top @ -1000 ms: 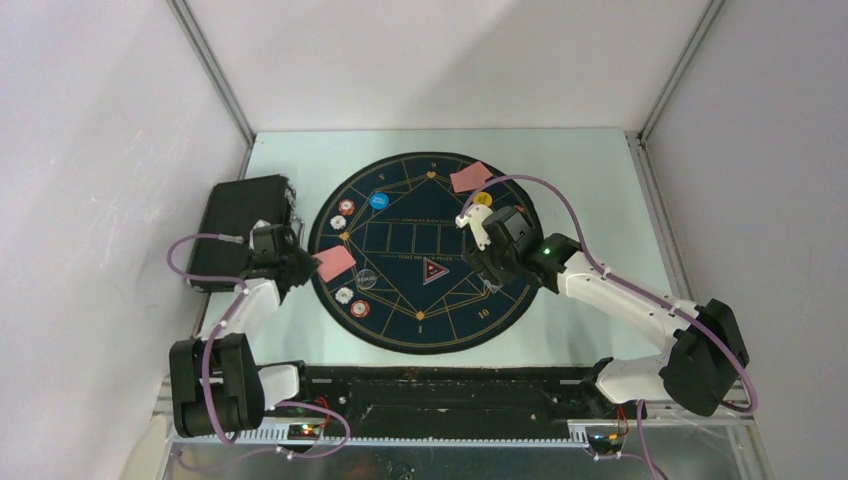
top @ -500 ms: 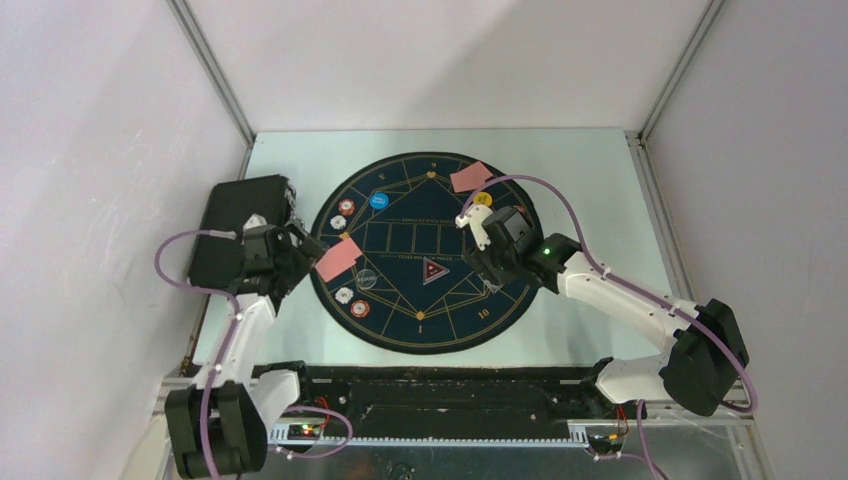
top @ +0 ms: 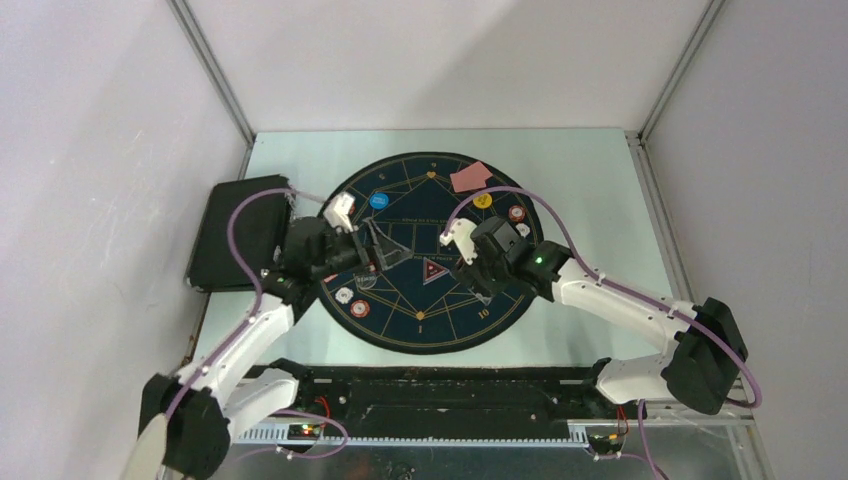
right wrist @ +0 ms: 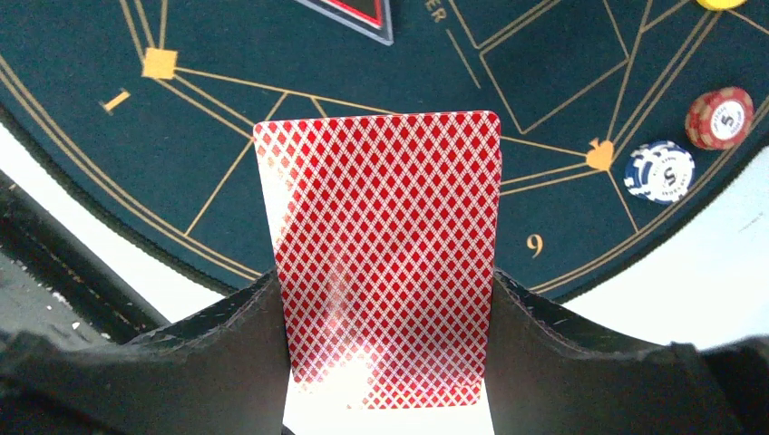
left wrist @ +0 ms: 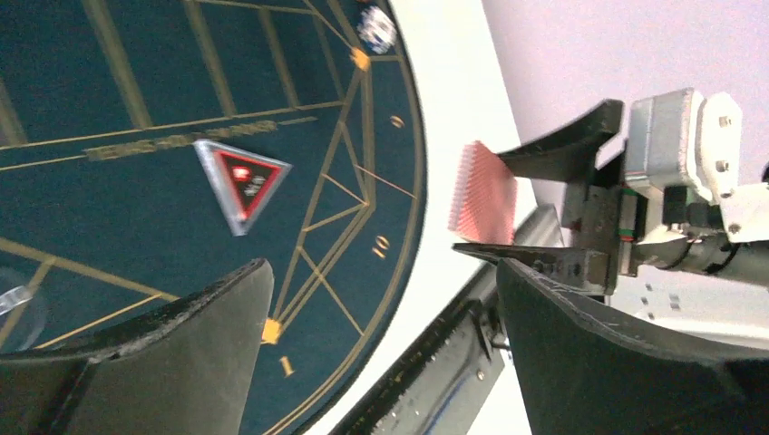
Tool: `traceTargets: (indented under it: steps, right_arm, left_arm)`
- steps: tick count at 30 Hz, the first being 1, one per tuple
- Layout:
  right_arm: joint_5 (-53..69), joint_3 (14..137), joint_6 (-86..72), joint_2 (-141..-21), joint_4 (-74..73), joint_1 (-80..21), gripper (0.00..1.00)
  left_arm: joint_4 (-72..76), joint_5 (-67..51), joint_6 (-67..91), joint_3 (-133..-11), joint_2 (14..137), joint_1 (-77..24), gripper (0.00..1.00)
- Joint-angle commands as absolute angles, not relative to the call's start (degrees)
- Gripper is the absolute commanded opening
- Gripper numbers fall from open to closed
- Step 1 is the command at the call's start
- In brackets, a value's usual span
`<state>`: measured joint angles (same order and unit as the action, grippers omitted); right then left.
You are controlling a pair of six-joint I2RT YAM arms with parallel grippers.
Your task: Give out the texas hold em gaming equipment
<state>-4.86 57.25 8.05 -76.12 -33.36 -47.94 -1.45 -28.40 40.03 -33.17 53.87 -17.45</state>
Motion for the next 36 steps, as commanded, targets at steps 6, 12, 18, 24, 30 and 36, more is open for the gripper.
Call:
traceTargets:
  steps: [6,12,18,24,30,36]
  right_arm:
    - [-1.9,58.4,10.3,-75.3,-31.9,-49.5,0.00]
    - [-1.2,58.4,10.5,-74.7,-31.6,-49.8,0.00]
    - [-1.0,58.4,10.4,-74.9,-31.6,-49.8,0.00]
    - [-0.7,58.4,10.4,-74.3,-31.3,-49.8,0.00]
    - [-0.7,58.4,10.3,-73.6,-31.1,-49.8,0.00]
    - [-0.7,58.4,9.9,-73.3,-31.2,-49.8,0.00]
  left_arm:
    - [15.5,-42.1,43.1,-39.4,67.4,-28.8,1.00]
    - [14.0,-41.4,41.8,-42.9,72.6,-32.5,1.00]
    - [14.5,-41.8,42.0,-45.2,76.7,-34.7,1.00]
    - [13.8,-41.8,41.5,-46.5,79.5,-35.5,1.00]
    - [13.1,-42.2,40.7,-47.3,82.0,-35.8,1.00]
    - [10.3,-41.1,39.2,-47.9,83.4,-36.2,1.00]
